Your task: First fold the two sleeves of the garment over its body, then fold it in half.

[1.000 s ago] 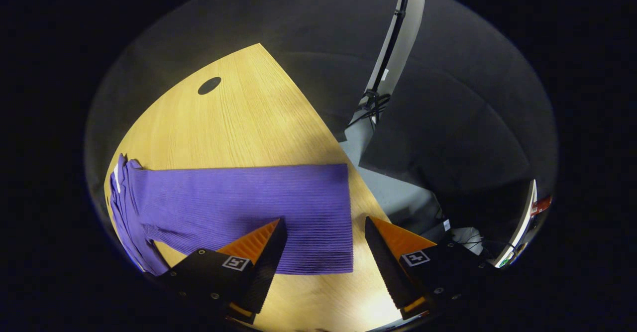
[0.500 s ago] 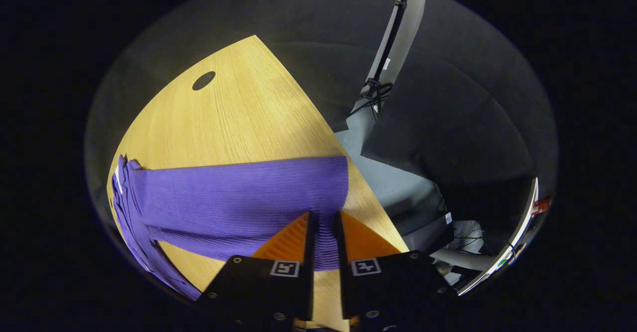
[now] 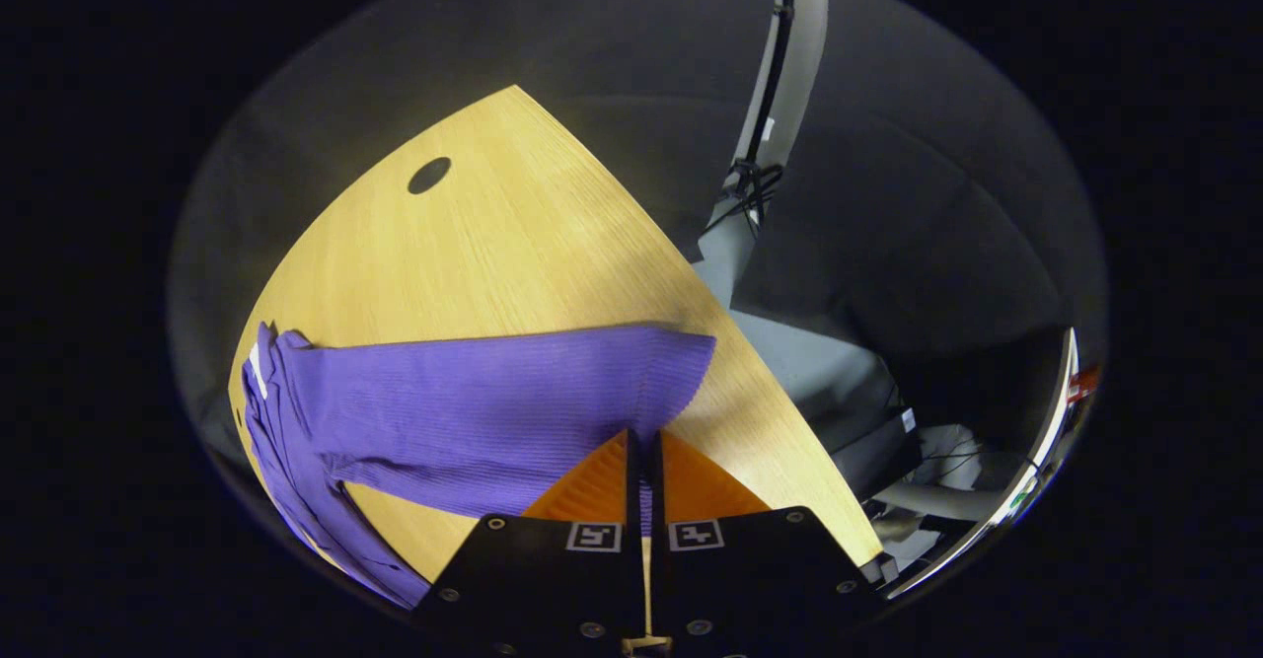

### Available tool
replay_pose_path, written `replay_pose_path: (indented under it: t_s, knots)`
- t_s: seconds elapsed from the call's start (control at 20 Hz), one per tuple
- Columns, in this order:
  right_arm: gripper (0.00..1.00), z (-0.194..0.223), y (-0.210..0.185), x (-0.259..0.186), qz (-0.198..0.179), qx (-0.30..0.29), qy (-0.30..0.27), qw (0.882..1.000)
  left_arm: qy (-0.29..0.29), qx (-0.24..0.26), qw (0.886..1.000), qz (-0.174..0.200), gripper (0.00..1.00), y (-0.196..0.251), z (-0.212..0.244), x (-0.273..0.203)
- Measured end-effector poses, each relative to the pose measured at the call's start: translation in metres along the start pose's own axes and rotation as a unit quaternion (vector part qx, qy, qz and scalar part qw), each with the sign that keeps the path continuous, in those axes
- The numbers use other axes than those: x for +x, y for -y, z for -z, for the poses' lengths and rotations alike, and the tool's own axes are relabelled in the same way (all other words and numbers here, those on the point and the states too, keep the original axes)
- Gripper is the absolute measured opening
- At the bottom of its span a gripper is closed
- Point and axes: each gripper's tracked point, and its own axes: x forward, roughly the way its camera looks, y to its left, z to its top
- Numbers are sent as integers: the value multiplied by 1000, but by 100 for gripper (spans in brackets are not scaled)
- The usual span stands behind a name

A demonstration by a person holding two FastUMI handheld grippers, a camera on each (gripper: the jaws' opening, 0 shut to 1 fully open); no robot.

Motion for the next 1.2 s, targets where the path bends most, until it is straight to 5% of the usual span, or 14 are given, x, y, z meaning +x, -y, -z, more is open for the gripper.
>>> replay_pose_path:
  t_s: [0.45, 1.2]
  knots:
    - [3, -8, -91, -103, -64, -3, 63, 996, 17, -20, 999, 18, 94, -18, -2, 9]
    - [3, 45, -313, -236, -132, -180, 128, 966, -4, -46, 999, -7, 94, -81, 16, 20]
